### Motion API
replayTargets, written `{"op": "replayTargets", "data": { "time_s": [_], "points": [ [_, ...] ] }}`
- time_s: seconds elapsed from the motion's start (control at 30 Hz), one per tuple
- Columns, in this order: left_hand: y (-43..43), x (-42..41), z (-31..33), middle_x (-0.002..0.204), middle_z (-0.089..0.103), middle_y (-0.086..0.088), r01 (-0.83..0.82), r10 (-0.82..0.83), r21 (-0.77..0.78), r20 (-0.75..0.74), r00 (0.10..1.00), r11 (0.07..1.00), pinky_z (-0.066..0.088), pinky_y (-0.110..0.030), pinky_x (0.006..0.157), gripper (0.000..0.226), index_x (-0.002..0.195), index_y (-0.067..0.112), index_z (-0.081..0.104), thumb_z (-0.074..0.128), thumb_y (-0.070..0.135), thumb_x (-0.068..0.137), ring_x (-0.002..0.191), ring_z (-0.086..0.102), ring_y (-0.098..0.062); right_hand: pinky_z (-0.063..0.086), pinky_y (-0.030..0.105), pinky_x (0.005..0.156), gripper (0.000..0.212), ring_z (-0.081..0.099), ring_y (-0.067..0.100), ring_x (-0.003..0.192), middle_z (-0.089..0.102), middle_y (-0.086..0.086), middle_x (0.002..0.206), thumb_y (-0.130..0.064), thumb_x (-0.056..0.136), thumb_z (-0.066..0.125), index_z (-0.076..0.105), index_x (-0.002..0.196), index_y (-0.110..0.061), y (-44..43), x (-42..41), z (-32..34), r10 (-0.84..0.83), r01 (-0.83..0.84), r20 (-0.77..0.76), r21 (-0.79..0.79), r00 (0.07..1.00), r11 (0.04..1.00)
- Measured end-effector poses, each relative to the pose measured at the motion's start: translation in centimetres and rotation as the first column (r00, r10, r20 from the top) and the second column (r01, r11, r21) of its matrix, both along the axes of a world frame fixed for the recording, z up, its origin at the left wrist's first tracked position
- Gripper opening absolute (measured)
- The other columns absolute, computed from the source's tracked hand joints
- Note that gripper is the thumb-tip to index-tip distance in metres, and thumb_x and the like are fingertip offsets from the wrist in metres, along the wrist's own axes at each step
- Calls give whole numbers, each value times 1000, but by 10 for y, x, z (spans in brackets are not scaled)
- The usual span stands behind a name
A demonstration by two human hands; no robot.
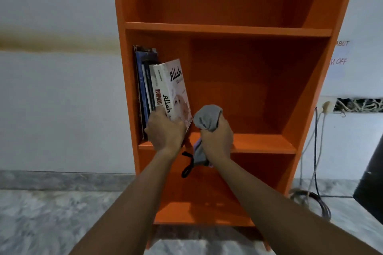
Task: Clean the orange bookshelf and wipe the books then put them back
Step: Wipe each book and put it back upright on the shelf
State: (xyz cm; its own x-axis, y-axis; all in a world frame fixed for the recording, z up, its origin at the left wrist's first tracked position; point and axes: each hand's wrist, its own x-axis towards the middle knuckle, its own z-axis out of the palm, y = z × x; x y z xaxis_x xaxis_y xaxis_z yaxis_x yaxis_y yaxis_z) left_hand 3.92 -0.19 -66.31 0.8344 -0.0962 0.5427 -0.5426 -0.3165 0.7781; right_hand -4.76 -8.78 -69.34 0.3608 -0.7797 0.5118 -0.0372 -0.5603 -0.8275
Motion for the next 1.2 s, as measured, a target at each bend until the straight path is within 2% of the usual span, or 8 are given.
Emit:
{"op": "replayTargets", "data": {
  "time_s": [0.23,0.5,0.63,0.73,0.83,1.0,1.1,1.2],
  "points": [
    [-2,1,-3,99,66,-3,-13,11,26,67,998,1000,60,-41,67,34,94,16,50,78,33,84,86,66,-23,59,42,54,20,68,30,68,63,16,91,-10,84,57,57,97,-26,-4,-22,-29,15,-14,-7,12,1000,1000],
    [9,-22,-15,124,52,-15,11,3,134,-109,994,991,55,-39,69,69,123,9,42,86,31,75,101,61,-33,52,53,59,13,65,37,66,58,20,79,-26,84,58,50,88,-17,6,-64,-37,82,-82,-20,37,996,996],
    [22,-68,-39,124,43,-14,-15,45,246,-114,992,969,50,-38,62,59,119,14,41,80,26,77,87,63,-37,54,49,67,18,69,31,70,66,19,80,-31,93,66,58,103,-19,12,-100,-53,80,-81,14,105,997,991],
    [33,-108,-75,119,42,-11,41,-13,335,-87,996,941,47,-39,63,47,111,18,42,74,26,78,87,60,-35,57,47,68,38,69,34,71,62,23,96,-56,85,69,56,88,-20,15,-130,-90,38,-27,-57,195,998,980],
    [47,-149,-132,110,40,-5,161,-121,343,-135,983,926,36,-34,60,37,103,19,42,69,21,77,77,51,-28,55,44,69,38,62,31,71,57,21,110,-50,80,73,53,81,-17,23,-162,-135,-29,77,-157,313,987,947],
    [83,-227,-260,101,65,-8,545,-254,404,-581,773,734,40,-30,58,22,85,24,47,69,22,81,77,60,-23,48,49,97,60,53,36,107,37,11,137,-39,85,68,47,133,-10,42,-221,-210,-38,346,-471,589,881,731],
    [92,-250,-311,108,73,-6,736,-217,328,-815,537,592,50,-30,78,21,84,25,54,74,29,81,98,68,-25,49,49,99,67,54,32,106,44,14,133,-37,75,67,49,131,-4,49,-241,-240,-29,363,-479,622,877,694],
    [89,-259,-343,114,64,-4,757,-160,311,-865,476,575,50,-31,86,28,111,13,58,64,31,90,110,63,-30,44,40,100,55,49,37,122,43,20,135,-22,89,64,46,136,-1,52,-256,-269,2,385,-561,570,828,726]
  ]
}}
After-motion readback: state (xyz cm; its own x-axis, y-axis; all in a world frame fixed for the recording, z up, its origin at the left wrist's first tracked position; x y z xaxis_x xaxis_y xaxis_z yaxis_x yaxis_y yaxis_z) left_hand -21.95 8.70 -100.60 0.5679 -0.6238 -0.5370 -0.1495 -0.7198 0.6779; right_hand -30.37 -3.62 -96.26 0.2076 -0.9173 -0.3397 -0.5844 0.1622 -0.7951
